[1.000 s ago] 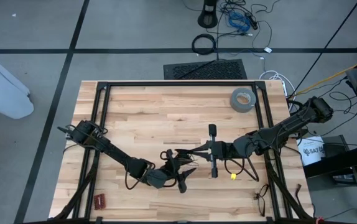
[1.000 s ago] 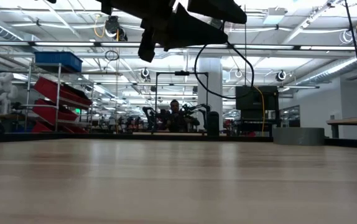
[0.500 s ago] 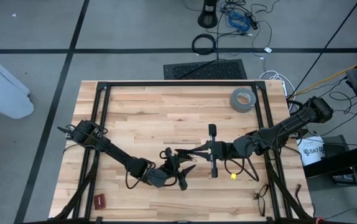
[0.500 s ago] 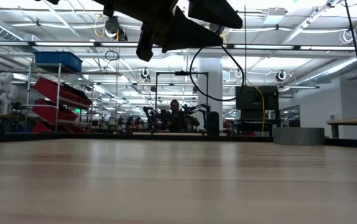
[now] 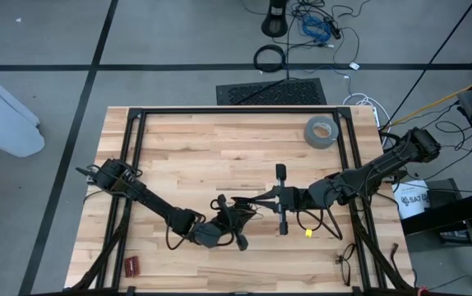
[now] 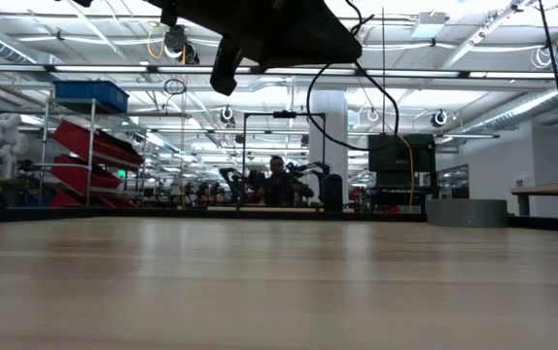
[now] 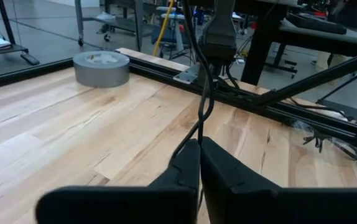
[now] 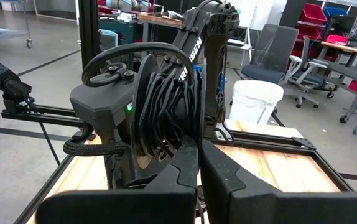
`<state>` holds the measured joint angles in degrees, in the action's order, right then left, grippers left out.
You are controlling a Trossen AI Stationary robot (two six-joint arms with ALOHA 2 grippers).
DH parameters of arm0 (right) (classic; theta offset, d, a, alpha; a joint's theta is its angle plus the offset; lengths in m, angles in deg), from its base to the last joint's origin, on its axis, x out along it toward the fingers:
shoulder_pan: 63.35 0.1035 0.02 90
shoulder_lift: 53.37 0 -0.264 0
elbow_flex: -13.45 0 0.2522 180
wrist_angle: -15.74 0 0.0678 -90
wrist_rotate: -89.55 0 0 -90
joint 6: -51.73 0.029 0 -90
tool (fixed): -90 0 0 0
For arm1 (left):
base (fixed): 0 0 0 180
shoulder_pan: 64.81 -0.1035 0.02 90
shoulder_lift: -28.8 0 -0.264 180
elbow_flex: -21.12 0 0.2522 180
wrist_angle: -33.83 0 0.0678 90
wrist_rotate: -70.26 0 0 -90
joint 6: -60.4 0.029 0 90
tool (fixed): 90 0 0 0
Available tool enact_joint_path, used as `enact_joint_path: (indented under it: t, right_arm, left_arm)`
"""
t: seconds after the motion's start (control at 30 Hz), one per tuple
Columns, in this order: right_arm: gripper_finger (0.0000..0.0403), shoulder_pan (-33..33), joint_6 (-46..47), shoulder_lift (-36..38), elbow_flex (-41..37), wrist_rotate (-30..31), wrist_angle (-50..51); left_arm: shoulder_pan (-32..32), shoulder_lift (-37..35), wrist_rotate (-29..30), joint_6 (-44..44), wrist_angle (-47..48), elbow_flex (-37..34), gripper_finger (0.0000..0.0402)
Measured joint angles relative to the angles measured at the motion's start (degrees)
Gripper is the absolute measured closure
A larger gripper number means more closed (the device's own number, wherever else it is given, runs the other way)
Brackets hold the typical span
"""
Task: Coil cords
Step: Coil the black wire onto the spool
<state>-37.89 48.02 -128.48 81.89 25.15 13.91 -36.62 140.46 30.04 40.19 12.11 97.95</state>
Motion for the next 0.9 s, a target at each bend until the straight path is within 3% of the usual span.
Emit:
enact_joint_path:
  t: [0.23,0.6,0.73,0.9]
  right_arm:
    - [0.0403,0.0,0.0,0.0,0.0,0.0,0.2]
    - [0.0403,0.0,0.0,0.0,0.0,0.2,0.8]
    - [0.0403,0.1,0.0,0.0,0.0,2.8,1.4]
    - [0.0403,0.1,0.2,0.0,0.0,3.4,1.8]
  left_arm:
    - [1.2,0.0,1.3,-0.3,0.0,0.0,0.0398]
    - [8.0,0.0,14.2,-0.3,0.0,0.0,0.0399]
    - [10.0,0.0,18.1,-0.3,0.0,0.0,0.0399]
    - [12.0,0.0,21.1,-0.1,-0.3,0.0,0.04]
